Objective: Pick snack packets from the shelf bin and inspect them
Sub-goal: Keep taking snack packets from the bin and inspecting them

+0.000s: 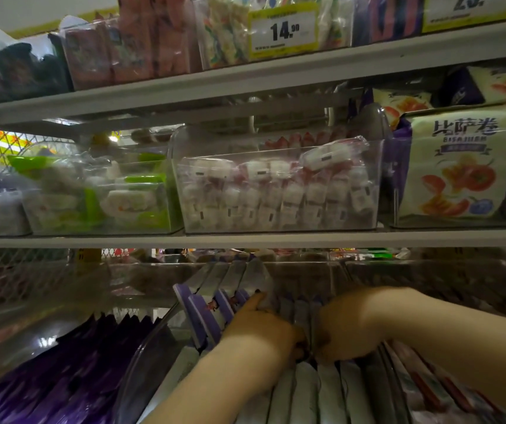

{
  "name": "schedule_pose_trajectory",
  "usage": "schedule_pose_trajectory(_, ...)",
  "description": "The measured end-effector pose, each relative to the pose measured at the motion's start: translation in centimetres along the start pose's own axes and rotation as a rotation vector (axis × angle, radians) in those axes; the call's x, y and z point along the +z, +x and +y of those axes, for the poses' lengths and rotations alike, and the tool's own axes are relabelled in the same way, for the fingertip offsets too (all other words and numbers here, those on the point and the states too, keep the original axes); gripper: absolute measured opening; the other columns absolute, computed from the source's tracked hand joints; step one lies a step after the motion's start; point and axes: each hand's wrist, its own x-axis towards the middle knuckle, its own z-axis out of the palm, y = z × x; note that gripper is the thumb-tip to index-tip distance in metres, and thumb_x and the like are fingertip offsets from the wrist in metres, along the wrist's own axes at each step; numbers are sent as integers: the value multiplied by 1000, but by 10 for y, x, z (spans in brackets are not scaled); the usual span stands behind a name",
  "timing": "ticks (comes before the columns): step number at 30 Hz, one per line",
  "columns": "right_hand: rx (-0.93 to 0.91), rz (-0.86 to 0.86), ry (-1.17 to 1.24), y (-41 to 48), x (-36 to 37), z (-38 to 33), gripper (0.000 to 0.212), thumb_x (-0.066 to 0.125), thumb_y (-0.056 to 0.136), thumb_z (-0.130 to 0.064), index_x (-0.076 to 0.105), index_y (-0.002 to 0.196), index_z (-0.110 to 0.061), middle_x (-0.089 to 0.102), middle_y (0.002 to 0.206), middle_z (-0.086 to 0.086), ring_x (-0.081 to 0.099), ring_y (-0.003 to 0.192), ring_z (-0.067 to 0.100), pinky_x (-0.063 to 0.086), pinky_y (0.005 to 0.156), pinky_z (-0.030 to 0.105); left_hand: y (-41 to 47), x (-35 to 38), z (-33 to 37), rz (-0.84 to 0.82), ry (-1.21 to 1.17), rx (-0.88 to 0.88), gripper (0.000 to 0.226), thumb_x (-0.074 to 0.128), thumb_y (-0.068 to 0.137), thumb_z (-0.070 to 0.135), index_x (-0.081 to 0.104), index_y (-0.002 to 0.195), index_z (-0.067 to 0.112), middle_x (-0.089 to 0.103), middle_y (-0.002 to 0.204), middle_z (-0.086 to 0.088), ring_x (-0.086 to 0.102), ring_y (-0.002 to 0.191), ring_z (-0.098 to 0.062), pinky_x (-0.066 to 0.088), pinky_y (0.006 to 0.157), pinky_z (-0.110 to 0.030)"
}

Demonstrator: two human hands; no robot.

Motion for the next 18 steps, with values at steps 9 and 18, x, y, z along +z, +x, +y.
schedule_pose_trajectory(9,-18,112,50,4,9,9,39,53,85,-52,65,105,-20,53,77,-3,53,75,18,41,65,28,6,-3,20,89,-83,-118,24,46,97,16,60,117,14,67,111,-12,60,104,-33,35,93,-39)
schedule_pose_trajectory(18,-33,150,147,2,8,10,50,61,79,-59,66,111,-21,67,101,-1,61,92,21,48,78,32,-20,-19,1,639,-726,-381,5,43,101,29,44,99,24,62,96,-1,61,85,-19,46,70,-32)
